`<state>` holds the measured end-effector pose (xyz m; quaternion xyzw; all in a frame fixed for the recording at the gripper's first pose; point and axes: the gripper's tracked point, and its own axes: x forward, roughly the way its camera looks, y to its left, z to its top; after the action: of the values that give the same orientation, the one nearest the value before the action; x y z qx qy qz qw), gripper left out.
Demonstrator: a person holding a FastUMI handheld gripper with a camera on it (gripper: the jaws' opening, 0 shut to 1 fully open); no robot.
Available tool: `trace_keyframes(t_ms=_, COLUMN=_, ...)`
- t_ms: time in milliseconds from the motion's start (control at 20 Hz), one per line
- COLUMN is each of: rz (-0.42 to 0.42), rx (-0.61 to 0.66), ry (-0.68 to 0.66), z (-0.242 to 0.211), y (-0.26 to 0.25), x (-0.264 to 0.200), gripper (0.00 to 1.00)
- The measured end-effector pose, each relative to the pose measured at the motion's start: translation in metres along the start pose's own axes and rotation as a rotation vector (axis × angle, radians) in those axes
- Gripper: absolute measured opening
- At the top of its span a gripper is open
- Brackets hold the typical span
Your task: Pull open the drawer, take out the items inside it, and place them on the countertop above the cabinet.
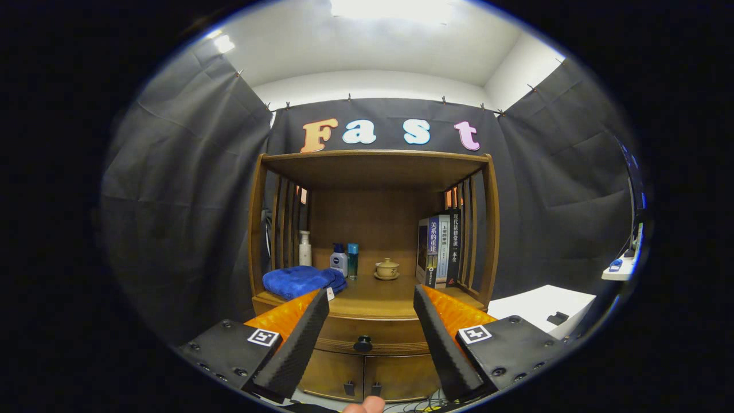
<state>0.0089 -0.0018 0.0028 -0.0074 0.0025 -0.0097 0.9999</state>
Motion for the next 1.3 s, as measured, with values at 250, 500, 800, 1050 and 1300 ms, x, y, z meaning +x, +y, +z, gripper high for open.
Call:
trace_keyframes(t_ms=250, rz=-0.043, rx=-0.018, ry=-0.01, z=-0.01, y=-0.014, x=0.028, gripper=0.98)
trace_keyframes(t_ms=500, rz=-0.092, rx=0.034, ry=0.055, z=-0.075, y=-0.028, x=0.069, gripper=0.98)
trace_keyframes(t_ms=800, rz=-0.103, rx=-0.004, ry=0.158, z=-0.175, y=-0.031, x=0.105, gripper=0.98)
trace_keyframes(t_ms=1050, rz=-0.071, rx=0.049, ry=0.178, z=-0.222, y=-0.013, x=0.128, gripper=0.98)
trace_keyframes(t_ms=1300, rz=-0.047, rx=0.041, ry=0.174, z=-0.236, y=-0.009, x=0.129, gripper=0.95)
